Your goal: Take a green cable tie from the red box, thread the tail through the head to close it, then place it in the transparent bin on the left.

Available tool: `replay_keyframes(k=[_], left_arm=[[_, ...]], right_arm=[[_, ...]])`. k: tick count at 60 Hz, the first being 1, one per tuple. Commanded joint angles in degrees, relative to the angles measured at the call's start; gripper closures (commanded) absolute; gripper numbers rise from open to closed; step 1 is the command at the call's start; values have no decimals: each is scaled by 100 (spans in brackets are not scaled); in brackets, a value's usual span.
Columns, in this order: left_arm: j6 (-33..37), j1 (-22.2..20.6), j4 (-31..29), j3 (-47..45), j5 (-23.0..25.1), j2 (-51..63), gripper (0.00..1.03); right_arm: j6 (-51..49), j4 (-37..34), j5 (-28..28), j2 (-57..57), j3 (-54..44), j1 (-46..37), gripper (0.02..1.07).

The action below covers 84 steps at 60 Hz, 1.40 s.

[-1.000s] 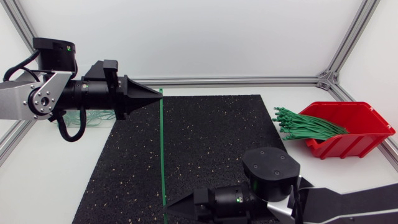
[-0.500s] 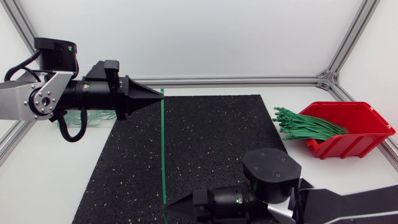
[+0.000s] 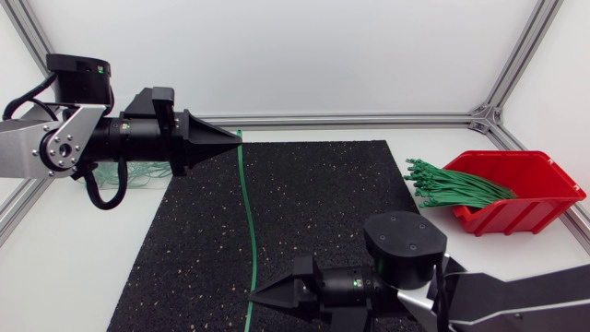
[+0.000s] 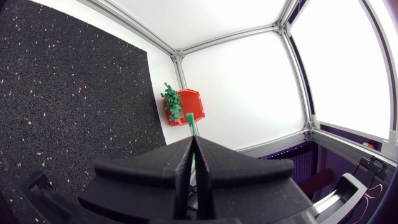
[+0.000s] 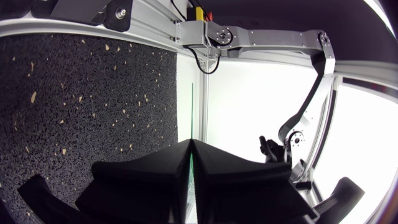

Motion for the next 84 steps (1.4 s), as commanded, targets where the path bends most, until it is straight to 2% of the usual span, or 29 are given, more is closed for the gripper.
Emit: replay_keyframes(k=[1,8,15,34,41,50,55,59,61,66,74,80,84], left_arm=[[43,-15,54,-133,66,-173,100],[43,-50,54,-186,66,-209,100],[43,-103,54,-256,57,-279,100],[157,-261,230,-485,-93,-587,100],[157,-401,265,-529,-207,-587,100],[157,-454,274,-546,-303,-604,100],[157,-489,282,-582,-356,-674,100],[157,-551,317,-643,-444,-727,100],[157,-577,335,-661,-479,-754,100],[157,-630,379,-705,-532,-789,100],[157,-674,414,-749,-576,-841,100],[157,-753,484,-801,-646,-894,100],[157,-797,555,-845,-699,-947,100]], right_arm=[[908,98,-54,-130,-171,-66,101],[1927,133,-194,-437,-233,-75,101],[2947,458,-353,-508,-215,-216,101],[3518,476,-159,-473,-400,-110,101],[4661,423,-282,-683,-329,-189,101],[6093,467,-854,-815,-180,-532,101],[7482,405,-1398,-807,5,-726,101],[7842,115,-1434,-877,48,-594,101],[7904,-307,-1574,-921,145,-559,101],[8124,-2108,-2075,-1044,690,-559,101],[9055,-4394,-2682,-1123,1666,-603,101],[9908,-5088,-2989,-1255,2096,-761,101],[10672,-5088,-2989,-1615,2131,-919,101]])
